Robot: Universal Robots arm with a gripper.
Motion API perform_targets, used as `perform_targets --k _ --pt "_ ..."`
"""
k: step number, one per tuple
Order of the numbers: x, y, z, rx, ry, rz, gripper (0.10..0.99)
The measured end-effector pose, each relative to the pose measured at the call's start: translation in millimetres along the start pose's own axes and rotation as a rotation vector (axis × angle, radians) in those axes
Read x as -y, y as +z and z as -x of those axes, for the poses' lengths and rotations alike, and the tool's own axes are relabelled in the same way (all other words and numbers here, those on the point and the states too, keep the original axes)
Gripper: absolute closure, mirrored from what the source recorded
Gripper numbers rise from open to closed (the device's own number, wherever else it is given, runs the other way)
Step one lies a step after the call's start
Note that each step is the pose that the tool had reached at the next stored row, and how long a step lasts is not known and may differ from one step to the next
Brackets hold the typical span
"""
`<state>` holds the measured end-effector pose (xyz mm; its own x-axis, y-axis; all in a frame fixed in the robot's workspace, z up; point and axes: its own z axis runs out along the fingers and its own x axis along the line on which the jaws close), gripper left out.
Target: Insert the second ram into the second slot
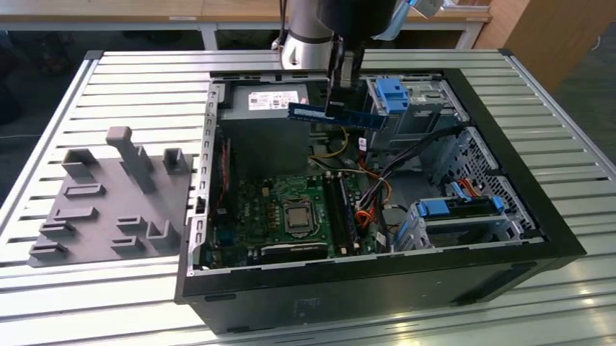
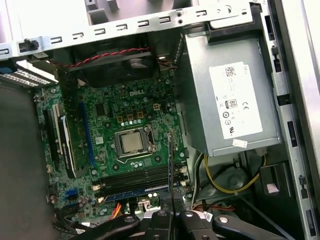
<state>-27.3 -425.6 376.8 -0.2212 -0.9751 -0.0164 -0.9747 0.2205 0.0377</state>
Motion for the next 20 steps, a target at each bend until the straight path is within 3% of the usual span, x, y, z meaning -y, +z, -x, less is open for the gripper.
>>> perform_targets --k 5,20 --pt "0.0 0.2 0.0 0.0018 0.049 -0.001 0.965" --pt "0.1 0.5 -0.4 0.0042 0.111 -0.002 0.965"
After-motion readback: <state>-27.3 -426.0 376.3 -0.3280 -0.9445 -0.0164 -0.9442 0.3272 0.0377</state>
